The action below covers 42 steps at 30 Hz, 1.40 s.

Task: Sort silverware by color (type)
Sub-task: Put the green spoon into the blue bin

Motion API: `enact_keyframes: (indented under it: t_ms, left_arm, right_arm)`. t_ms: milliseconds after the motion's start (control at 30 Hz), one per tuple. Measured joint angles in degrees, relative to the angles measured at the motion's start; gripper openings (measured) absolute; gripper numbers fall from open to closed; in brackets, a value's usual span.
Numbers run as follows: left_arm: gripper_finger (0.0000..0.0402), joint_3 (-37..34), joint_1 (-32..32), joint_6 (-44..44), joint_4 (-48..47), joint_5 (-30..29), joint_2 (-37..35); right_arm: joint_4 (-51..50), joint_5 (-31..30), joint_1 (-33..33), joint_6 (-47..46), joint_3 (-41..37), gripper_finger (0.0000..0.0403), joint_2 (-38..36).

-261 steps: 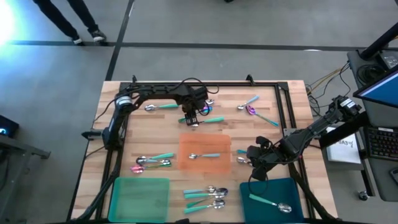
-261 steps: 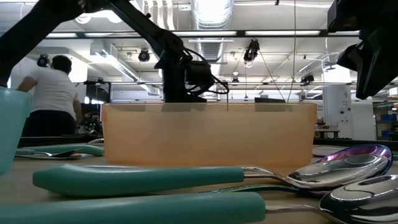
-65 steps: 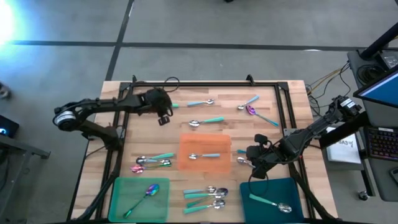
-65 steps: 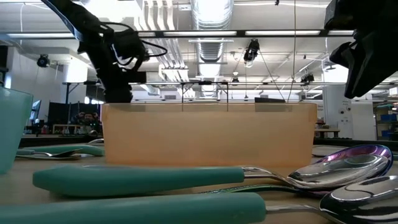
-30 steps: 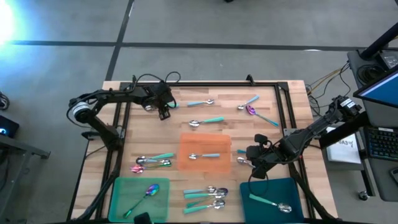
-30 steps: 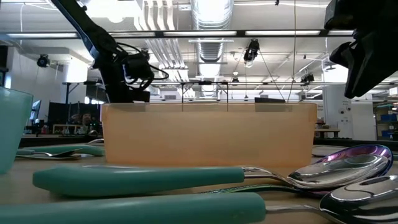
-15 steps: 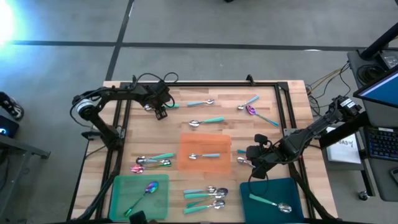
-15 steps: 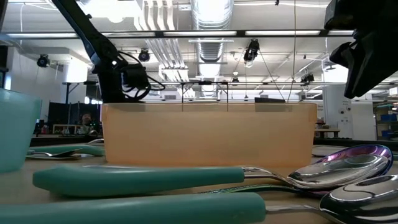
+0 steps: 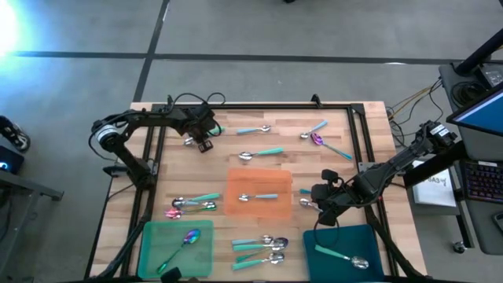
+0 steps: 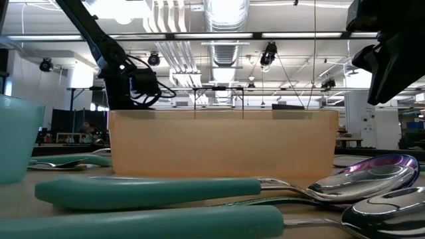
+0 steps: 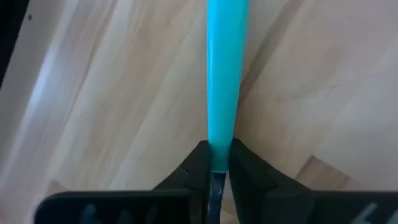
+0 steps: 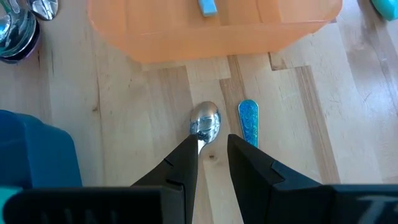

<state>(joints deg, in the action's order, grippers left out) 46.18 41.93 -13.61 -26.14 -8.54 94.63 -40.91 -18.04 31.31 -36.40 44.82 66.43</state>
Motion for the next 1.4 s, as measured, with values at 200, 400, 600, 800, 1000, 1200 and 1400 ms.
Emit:
enact_keyframes:
  t_ms: [200,400,600,800,1000,1200,1400]
  left_arm:
    - [0.0026,1.40,0.07,5.30,-1.33,-0.55,0.12]
    - [0.0016,6.16,0.33,8.99,-8.35,-2.02,0.37]
    - [0.0016,10.66,-1.04,11.47,-12.04,1.27,-0.47]
    - [0.0016,16.23,-6.12,13.73,-11.34,7.56,-1.64]
    - [0.0016,22.48,-13.47,14.78,-11.14,7.67,-1.81]
    - [0.0016,25.13,-22.05,19.04,-7.33,7.65,-1.84]
    - [0.0016,21.89,-32.22,23.35,4.53,7.59,-1.88]
  right_arm:
    - [0.04,0.00,0.00,0.00,0.00,0.0079,0.00]
    - [0.09,0.00,0.00,0.00,-0.02,0.0079,0.00]
    - [0.30,0.00,0.01,0.00,-0.09,0.0079,0.00]
    - [0.84,0.01,0.00,0.00,-0.09,0.0079,0.00]
    - [0.94,0.00,0.00,0.00,-0.09,0.0079,0.00]
    - [0.92,0.13,0.02,0.53,-0.09,0.0079,0.00]
    - [0.94,2.01,0.15,11.07,-0.09,0.0079,0.00]
